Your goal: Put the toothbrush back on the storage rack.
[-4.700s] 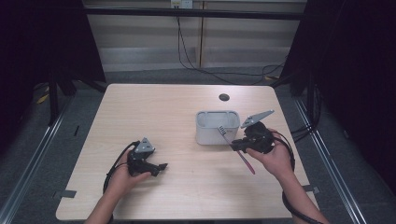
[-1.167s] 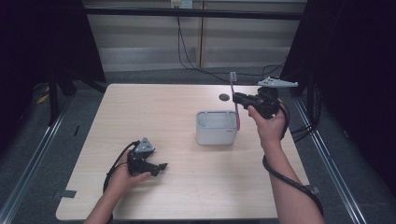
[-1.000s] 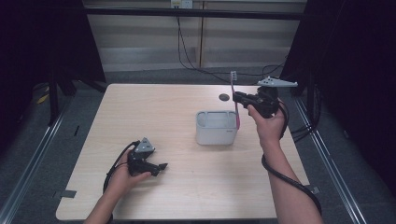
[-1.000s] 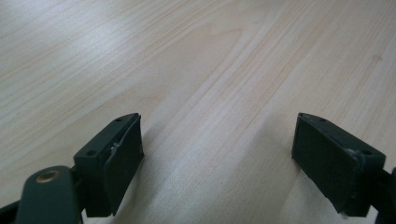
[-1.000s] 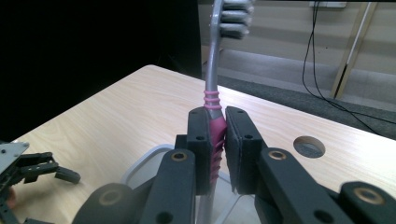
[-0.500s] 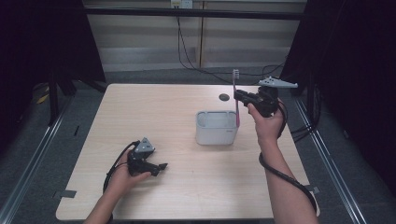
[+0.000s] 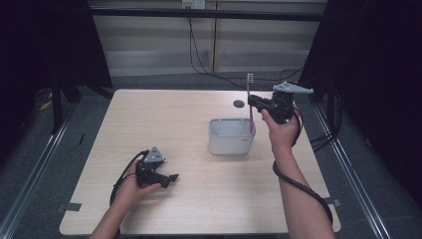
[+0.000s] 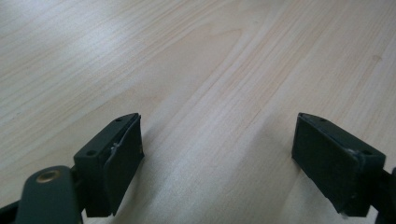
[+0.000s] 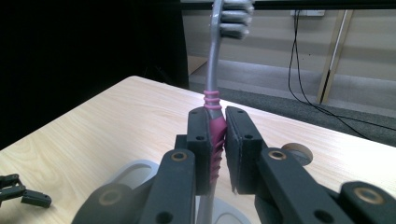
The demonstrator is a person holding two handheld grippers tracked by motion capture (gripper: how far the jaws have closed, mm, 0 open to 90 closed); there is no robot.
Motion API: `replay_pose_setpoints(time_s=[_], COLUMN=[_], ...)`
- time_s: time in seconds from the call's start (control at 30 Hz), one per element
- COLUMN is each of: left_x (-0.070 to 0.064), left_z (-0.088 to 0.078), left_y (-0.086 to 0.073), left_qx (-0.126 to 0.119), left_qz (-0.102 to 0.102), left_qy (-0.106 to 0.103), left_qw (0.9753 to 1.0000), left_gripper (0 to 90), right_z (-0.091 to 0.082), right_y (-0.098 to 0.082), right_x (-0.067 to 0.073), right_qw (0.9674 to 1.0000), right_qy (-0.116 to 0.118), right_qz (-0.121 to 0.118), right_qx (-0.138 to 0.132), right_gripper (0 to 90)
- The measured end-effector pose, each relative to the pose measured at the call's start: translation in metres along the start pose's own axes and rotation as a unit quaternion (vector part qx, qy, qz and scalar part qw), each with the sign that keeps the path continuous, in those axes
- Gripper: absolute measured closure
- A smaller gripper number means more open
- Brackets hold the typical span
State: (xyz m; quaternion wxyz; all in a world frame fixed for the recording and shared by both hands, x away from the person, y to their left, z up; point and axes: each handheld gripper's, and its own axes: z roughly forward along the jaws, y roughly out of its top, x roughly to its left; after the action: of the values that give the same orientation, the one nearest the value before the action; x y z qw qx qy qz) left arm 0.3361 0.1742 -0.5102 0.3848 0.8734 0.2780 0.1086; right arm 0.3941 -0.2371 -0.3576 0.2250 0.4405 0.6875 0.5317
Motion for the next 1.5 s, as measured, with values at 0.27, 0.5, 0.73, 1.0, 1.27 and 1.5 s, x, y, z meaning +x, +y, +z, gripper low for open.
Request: replay_pose_setpoints(time_s=[0.27, 0.5, 0.73, 1.0, 1.27, 1.5], left_x=[0.001, 0.0, 0.0, 0.0, 0.0, 0.0], left_z=[0.0, 0.0, 0.0, 0.0, 0.0, 0.0], left_y=[0.0, 0.0, 0.0, 0.0, 0.0, 0.0], left_qx=[0.003, 0.003, 0.002, 0.0, 0.001, 0.001], left_qz=[0.005, 0.006, 0.005, 0.002, 0.003, 0.002], left_qy=[0.0, 0.004, 0.003, 0.004, 0.004, 0.004], left_qw=[1.0, 1.0, 1.0, 1.0, 1.0, 1.0], left_gripper=[16.0, 16.0, 16.0, 16.0, 16.0, 16.0], right_z=[0.005, 0.008, 0.01, 0.011, 0.01, 0.011], right_y=[-0.002, -0.007, -0.013, -0.021, -0.027, -0.035], right_x=[-0.001, -0.002, -0.002, -0.003, -0.004, -0.004], right_qw=[1.0, 0.9999, 0.9998, 0.9997, 0.9997, 0.9997], right_qy=[-0.004, -0.006, -0.008, -0.008, -0.011, -0.011], right_qz=[0.003, 0.003, 0.003, 0.008, 0.011, 0.01], right_qx=[-0.004, -0.009, -0.016, -0.02, -0.018, -0.017], right_gripper=[80.7, 80.7, 80.7, 80.7, 80.7, 80.6])
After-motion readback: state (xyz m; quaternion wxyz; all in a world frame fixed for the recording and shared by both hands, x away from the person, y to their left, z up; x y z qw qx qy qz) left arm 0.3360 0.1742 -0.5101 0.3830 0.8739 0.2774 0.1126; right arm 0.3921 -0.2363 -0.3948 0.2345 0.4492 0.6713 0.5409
